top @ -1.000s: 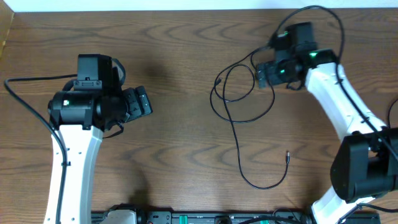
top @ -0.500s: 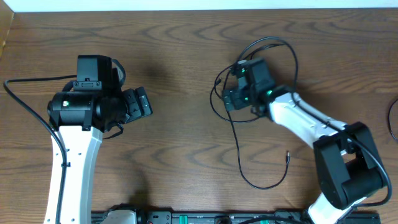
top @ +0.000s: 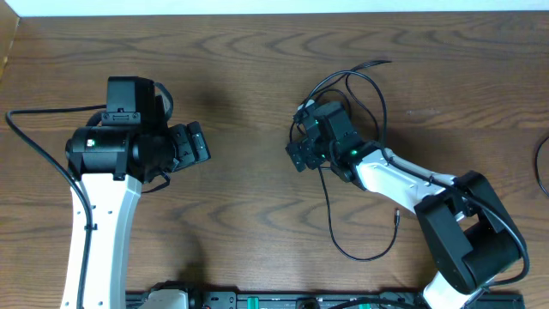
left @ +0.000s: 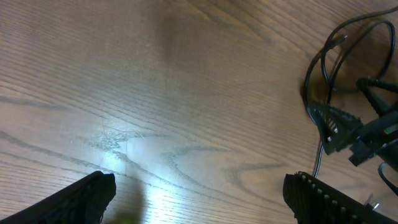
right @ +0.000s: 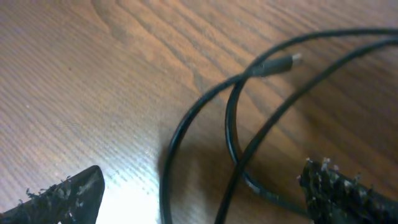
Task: Untangle cables
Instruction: 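Grasp the black cable loop and drag it to the upper right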
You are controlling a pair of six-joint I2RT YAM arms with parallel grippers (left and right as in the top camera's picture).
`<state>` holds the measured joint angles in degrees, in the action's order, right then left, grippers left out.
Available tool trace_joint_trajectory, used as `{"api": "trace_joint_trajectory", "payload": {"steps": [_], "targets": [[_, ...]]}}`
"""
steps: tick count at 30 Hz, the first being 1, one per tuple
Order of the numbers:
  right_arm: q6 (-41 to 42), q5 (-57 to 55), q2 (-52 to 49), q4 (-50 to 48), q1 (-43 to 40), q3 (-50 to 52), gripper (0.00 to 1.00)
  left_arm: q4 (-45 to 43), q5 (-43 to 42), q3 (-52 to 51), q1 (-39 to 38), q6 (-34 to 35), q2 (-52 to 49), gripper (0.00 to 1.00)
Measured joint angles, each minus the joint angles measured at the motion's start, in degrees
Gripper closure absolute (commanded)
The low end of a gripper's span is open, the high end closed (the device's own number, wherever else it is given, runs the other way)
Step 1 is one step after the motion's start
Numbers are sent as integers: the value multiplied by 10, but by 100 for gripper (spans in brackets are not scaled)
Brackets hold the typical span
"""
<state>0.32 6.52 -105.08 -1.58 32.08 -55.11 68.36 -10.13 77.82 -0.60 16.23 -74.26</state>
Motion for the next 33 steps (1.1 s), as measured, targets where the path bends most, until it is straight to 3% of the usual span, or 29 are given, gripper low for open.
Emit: {"api": "trace_joint_trajectory", "payload": {"steps": [9,16,19,22,33], "targets": [[-6,-6,-81,-87,0,-7,5,1,0,0,0,0,0,8],[19,-8,-106,-107,-1,-25,51,1,0,0,0,0,0,8],[36,-3,-108,-105,-1,-28,79,1,0,0,0,0,0,8],[59,4,-108,-102,-1,-28,97,1,0,0,0,0,0,8],[82,28,-100,-76,-12,-30,99,0,0,0,0,0,0,8]]}}
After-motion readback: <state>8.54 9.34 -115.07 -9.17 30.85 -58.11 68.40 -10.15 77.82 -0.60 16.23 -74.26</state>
